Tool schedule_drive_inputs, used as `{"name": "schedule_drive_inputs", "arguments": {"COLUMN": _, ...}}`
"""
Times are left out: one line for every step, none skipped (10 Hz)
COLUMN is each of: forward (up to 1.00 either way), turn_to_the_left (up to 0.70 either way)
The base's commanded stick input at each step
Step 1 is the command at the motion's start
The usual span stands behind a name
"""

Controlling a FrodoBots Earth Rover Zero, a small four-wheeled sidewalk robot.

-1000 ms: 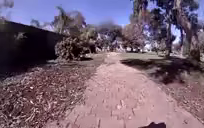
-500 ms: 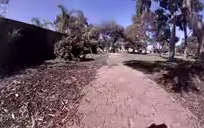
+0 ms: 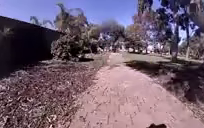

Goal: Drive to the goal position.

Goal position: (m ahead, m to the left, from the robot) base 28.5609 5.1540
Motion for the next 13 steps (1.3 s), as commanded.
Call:
{"name": "schedule_drive_inputs", "arguments": {"forward": 0.0, "turn_to_the_left": -0.32}}
{"name": "schedule_drive_inputs", "arguments": {"forward": 0.0, "turn_to_the_left": -0.25}}
{"name": "schedule_drive_inputs", "arguments": {"forward": 0.0, "turn_to_the_left": -0.18}}
{"name": "schedule_drive_inputs", "arguments": {"forward": 0.0, "turn_to_the_left": -0.1}}
{"name": "schedule_drive_inputs", "arguments": {"forward": 0.0, "turn_to_the_left": -0.03}}
{"name": "schedule_drive_inputs", "arguments": {"forward": 0.0, "turn_to_the_left": 0.0}}
{"name": "schedule_drive_inputs", "arguments": {"forward": 0.0, "turn_to_the_left": 0.0}}
{"name": "schedule_drive_inputs", "arguments": {"forward": 0.0, "turn_to_the_left": 0.0}}
{"name": "schedule_drive_inputs", "arguments": {"forward": 0.68, "turn_to_the_left": 0.0}}
{"name": "schedule_drive_inputs", "arguments": {"forward": 0.69, "turn_to_the_left": 0.0}}
{"name": "schedule_drive_inputs", "arguments": {"forward": 0.69, "turn_to_the_left": 0.0}}
{"name": "schedule_drive_inputs", "arguments": {"forward": 0.69, "turn_to_the_left": 0.0}}
{"name": "schedule_drive_inputs", "arguments": {"forward": 0.7, "turn_to_the_left": 0.0}}
